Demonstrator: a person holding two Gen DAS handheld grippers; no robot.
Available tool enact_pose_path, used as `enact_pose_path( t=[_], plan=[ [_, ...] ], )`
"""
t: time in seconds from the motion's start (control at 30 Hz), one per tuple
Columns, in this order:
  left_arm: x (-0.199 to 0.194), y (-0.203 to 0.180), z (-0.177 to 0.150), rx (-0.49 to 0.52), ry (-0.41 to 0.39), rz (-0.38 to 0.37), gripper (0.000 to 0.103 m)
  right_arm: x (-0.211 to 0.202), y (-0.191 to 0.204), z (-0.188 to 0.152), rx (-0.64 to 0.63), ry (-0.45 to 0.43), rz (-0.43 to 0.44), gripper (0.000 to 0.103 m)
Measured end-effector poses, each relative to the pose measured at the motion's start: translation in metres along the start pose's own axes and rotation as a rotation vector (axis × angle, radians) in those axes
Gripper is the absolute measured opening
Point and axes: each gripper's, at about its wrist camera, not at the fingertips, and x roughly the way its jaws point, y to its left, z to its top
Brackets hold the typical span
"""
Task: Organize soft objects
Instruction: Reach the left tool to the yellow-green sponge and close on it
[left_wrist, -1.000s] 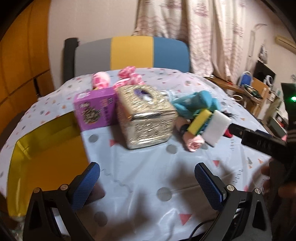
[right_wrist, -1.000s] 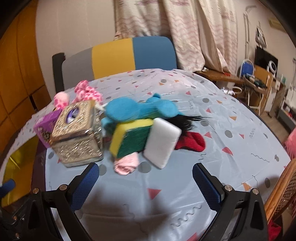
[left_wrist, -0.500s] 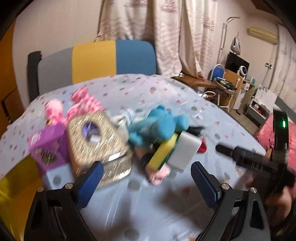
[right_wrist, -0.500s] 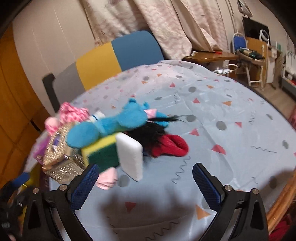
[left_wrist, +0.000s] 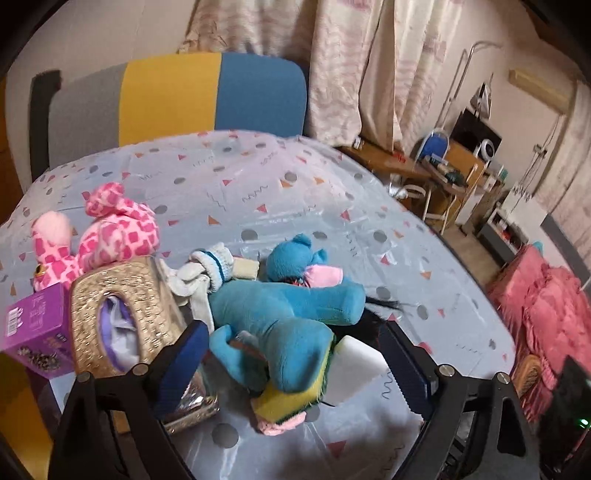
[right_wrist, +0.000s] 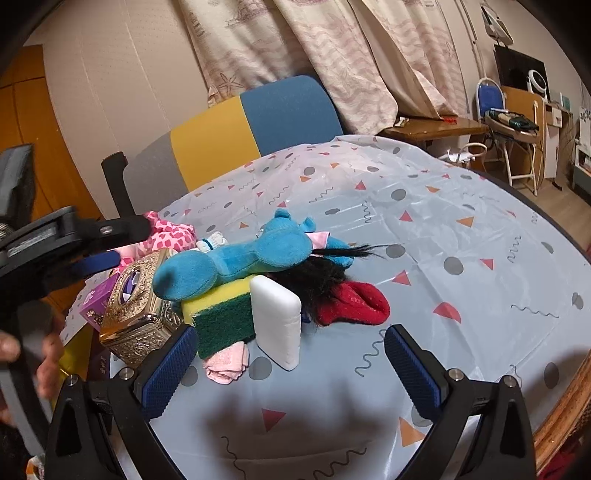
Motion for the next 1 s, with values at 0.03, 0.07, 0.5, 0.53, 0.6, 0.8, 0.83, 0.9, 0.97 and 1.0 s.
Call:
enact_pose_path(
  t=[0.03, 0.07, 0.5, 0.53, 0.6, 0.8, 0.83, 0.9, 0.97, 1.0],
  plan=[
    [0.004, 0.0, 0.0, -0.002, 0.011, 0.0, 0.088, 0.0, -0.001, 0.0, 0.005, -0.001, 0.003, 0.103],
    [0.01, 0.0, -0.001, -0.003, 0.018, -0.002, 0.088, -0.001, -0.002, 0.0, 0.01, -0.003, 0.006, 0.103],
    [-0.003, 0.0, -0.046, 0.055, -0.043, -0.025, 0.085, 0.008, -0.021, 0.002, 0.124, 0.051, 0.004, 0.103],
    [-0.008, -0.002, -0.054, 0.087, -0.055, -0.022, 0.084, 0.009, -0.023, 0.002, 0.135, 0.053, 0.008, 0.103],
    [-0.015, -0.008, -0.068, 0.163, -0.076, -0.024, 0.083, 0.009, -0.026, 0.002, 0.15, 0.055, 0.013, 0.103],
    [0.011, -0.018, -0.08, 0.26, -0.021, 0.001, 0.058, 0.01, -0.023, 0.0, 0.147, 0.064, 0.011, 0.103],
    [0.016, -0.019, -0.079, 0.262, -0.025, 0.007, 0.058, 0.009, -0.022, 0.0, 0.145, 0.063, 0.012, 0.103],
    [0.026, -0.02, -0.074, 0.26, -0.02, 0.018, 0.058, 0.009, -0.022, -0.001, 0.143, 0.064, 0.012, 0.103],
    [0.036, -0.025, -0.072, 0.279, 0.003, 0.02, 0.049, 0.009, -0.023, 0.0, 0.147, 0.065, 0.015, 0.103],
    [0.04, -0.028, -0.073, 0.299, 0.007, 0.041, 0.029, 0.009, -0.024, 0.0, 0.15, 0.065, 0.015, 0.103]
  ],
)
